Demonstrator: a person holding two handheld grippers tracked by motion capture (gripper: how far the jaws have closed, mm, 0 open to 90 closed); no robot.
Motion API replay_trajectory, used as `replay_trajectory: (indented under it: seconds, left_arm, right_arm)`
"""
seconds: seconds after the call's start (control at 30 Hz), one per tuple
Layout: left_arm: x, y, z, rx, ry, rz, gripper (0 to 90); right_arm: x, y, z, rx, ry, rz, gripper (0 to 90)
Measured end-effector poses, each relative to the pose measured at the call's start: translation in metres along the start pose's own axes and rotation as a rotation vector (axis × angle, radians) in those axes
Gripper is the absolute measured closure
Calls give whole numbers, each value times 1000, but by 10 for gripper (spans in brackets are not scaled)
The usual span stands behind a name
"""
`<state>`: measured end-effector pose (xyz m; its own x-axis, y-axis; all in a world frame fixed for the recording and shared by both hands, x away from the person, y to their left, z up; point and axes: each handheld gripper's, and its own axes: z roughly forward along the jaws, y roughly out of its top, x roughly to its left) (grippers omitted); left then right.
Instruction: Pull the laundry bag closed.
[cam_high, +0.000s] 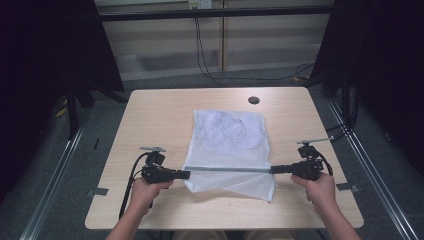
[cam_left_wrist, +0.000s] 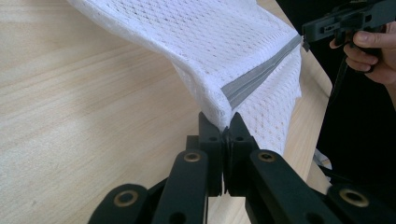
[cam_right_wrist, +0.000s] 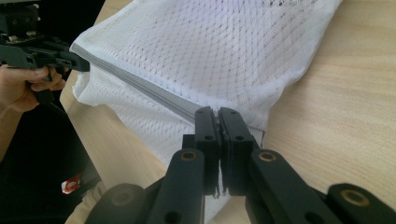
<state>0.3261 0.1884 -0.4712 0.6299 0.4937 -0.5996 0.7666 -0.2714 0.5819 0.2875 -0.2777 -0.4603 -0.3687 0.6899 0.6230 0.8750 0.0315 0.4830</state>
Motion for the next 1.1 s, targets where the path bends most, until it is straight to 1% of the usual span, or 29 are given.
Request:
replay_trajectory:
  seconds: [0.1, 0.13, 0.17, 0.23, 0.33, 0.4, 0.43, 0.5, 0.53, 0.57, 0.6, 0.63, 0.67, 0.7, 0.73, 0.8, 0.83, 0.87, 0.9, 0.93, 0.97, 1.0, 1.03, 1.07, 1.1]
  left_arm:
    - [0, 0, 0, 1, 4, 2, 886]
    - [0, 0, 0, -1, 8, -1, 886]
    - [1, 0, -1, 5, 0, -1, 886]
    - [0, -1, 0, 6, 3, 1, 886]
    - [0, -1, 0, 8, 1, -1, 886]
    - [0, -1, 0, 5, -3, 7, 883]
    - [0, -1, -1, -1, -1, 7, 878]
    - [0, 0, 0, 1, -15, 18, 860]
    - [-1, 0, 0, 4, -6, 13, 794]
    - [0, 0, 0, 5, 23, 22, 642]
    - [0, 0, -1, 7, 35, 32, 551]
    - [1, 1, -2, 19, 52, 42, 480]
    - [1, 2, -3, 27, 71, 41, 383]
    - [1, 2, -5, 20, 79, 49, 285]
    - [0, 2, -6, 6, 89, 53, 243]
    - [0, 3, -10, -2, 122, 72, 210]
    - [0, 3, -11, -5, 133, 73, 193]
    - [0, 3, -11, -11, 143, 72, 179]
    - [1, 4, -12, -17, 154, 76, 171]
    - [1, 4, -12, -20, 167, 79, 165]
    - [2, 4, -12, -24, 187, 76, 155]
    - [3, 4, -12, -22, 201, 83, 141]
    - [4, 4, -12, -22, 210, 76, 138]
    - [6, 5, -12, -12, 234, 86, 137]
    - [8, 5, -12, -12, 248, 87, 131]
  right_arm:
    - [0, 0, -1, 4, 5, 10, 871]
    - [0, 0, -1, 4, -4, 8, 872]
    - [-1, 0, -1, 4, -7, 1, 872]
    - [-2, -1, -2, 3, 2, 20, 872]
    - [-2, -1, -2, 7, -8, 8, 872]
    - [-2, -1, -2, 7, -3, 9, 871]
    - [-1, -1, -2, 18, -5, 6, 870]
    - [0, -1, -1, 13, -3, -13, 867]
    - [1, -1, 0, 13, -5, -13, 867]
    - [2, -1, 0, 16, -14, -22, 867]
    - [3, -1, 0, 17, -22, -27, 866]
    - [3, -1, 0, 19, -30, -32, 865]
    - [3, -1, 0, 20, -33, -34, 862]
    - [3, -1, 0, 16, -33, -36, 848]
    - [3, -1, 0, 5, -34, -39, 785]
    - [4, 0, -1, -11, -58, -36, 610]
    - [4, 1, -1, -16, -66, -40, 553]
    - [4, 1, -1, -28, -68, -40, 521]
    - [4, 1, -1, -41, -76, -50, 485]
    - [3, 2, -2, -53, -85, -53, 435]
    - [3, 2, -2, -61, -95, -53, 393]
    - [2, 2, -3, -67, -111, -56, 367]
    - [1, 2, -3, -70, -133, -63, 351]
    - [0, 2, -3, -74, -144, -68, 324]
    - [-1, 2, -3, -78, -156, -70, 289]
